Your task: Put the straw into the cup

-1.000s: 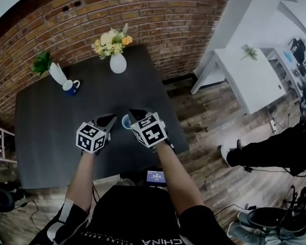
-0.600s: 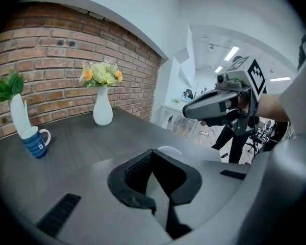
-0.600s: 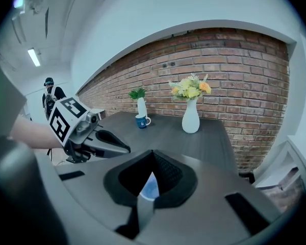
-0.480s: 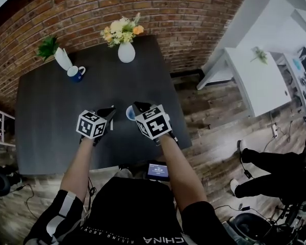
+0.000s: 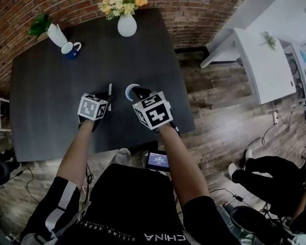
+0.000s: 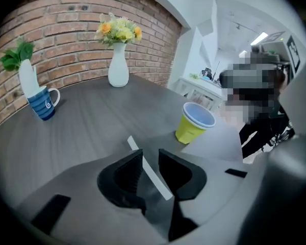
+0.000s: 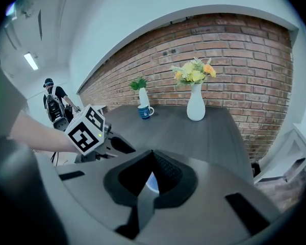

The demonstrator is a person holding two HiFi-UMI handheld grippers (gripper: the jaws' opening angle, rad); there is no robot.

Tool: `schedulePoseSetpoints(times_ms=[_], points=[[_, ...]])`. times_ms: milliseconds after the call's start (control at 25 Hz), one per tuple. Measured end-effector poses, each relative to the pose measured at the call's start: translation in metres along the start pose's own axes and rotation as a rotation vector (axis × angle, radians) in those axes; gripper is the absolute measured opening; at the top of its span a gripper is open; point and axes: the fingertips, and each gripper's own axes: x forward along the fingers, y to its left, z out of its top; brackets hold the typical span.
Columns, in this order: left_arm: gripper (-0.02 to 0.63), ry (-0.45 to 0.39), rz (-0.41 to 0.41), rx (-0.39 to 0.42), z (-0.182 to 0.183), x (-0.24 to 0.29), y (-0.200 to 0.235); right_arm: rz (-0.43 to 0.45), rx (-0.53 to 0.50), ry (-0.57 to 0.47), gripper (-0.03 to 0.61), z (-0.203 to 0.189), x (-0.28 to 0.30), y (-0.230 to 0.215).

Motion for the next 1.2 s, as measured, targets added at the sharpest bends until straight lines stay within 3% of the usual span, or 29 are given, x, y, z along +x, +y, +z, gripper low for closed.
schedulePoseSetpoints(times_ms=[440, 1000, 1200], points=[[0.078, 0.125, 0.096, -0.029, -0.013, 0.034, 0.021, 0.0, 0.011, -0.019, 0.006, -0.001, 0.006, -0.01], [0.043, 0.097, 0.054, -0.021, -0.013, 0.031, 0.02, 0.003, 0.011, -0.013, 0.006, 0.0, 0.006, -0.016], [0.043, 0.015, 0.017, -0.007, 0.001, 0.018, 0.009, -0.004, 0.011, -0.013, 0.006, 0.0, 0.003, -0.018]])
